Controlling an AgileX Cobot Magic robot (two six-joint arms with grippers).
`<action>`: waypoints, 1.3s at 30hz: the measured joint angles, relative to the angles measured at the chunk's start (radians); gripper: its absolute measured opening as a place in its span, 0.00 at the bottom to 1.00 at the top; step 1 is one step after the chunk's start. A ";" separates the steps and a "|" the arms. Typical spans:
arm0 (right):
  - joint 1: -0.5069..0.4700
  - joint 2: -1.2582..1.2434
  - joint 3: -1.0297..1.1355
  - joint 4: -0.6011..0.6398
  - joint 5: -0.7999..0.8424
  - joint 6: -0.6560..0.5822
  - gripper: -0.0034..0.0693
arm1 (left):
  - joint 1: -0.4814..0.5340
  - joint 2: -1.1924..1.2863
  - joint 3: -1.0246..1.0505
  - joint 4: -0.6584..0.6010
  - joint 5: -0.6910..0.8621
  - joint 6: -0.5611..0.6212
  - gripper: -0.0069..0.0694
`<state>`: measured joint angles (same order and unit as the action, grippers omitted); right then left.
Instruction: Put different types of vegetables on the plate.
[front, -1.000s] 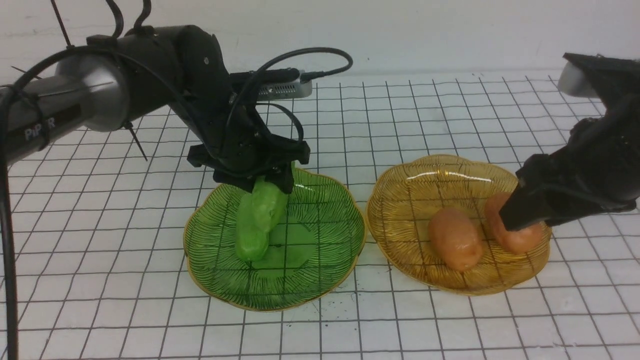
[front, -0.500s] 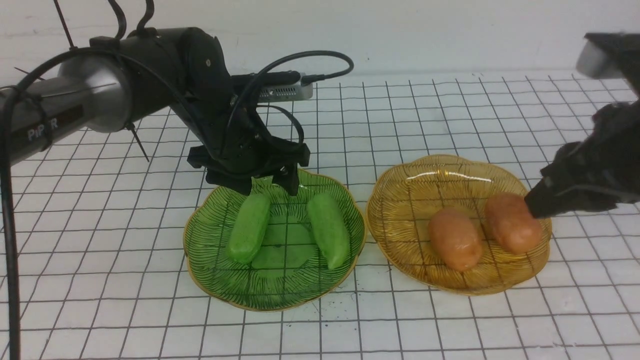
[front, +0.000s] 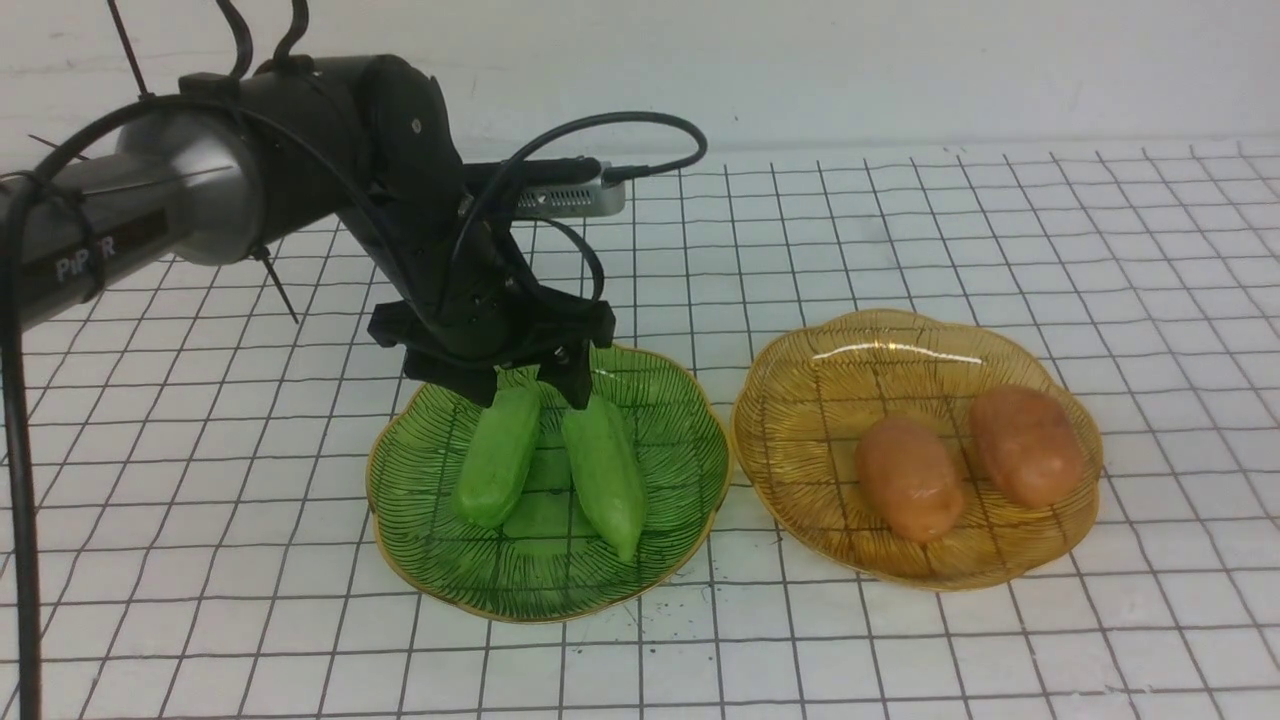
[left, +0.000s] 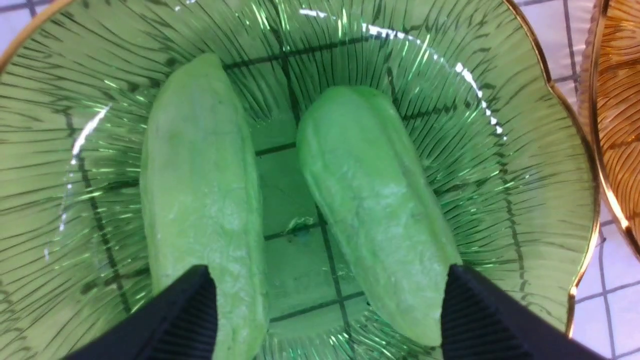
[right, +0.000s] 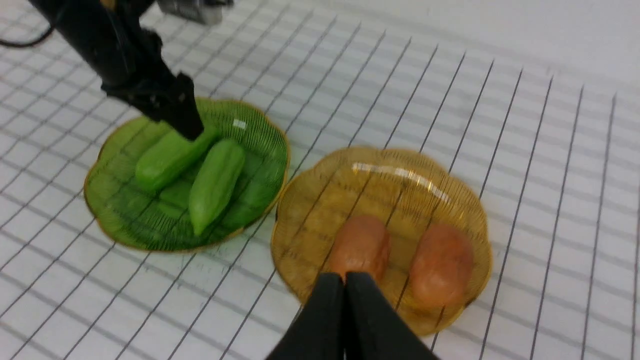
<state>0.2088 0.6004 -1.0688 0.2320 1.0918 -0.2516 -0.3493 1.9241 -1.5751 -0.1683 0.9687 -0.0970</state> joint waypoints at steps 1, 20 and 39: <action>0.000 -0.038 0.043 0.000 -0.053 -0.016 0.03 | 0.000 0.000 0.000 0.000 0.001 0.001 0.80; 0.000 -0.228 0.681 0.042 -0.870 -0.070 0.03 | 0.000 0.000 0.000 0.027 0.054 0.008 0.62; 0.000 -0.267 0.774 0.042 -0.739 -0.070 0.03 | 0.000 -0.209 0.000 0.104 0.158 0.085 0.08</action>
<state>0.2088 0.3335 -0.2945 0.2742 0.3530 -0.3213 -0.3493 1.7153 -1.5751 -0.0641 1.1267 -0.0121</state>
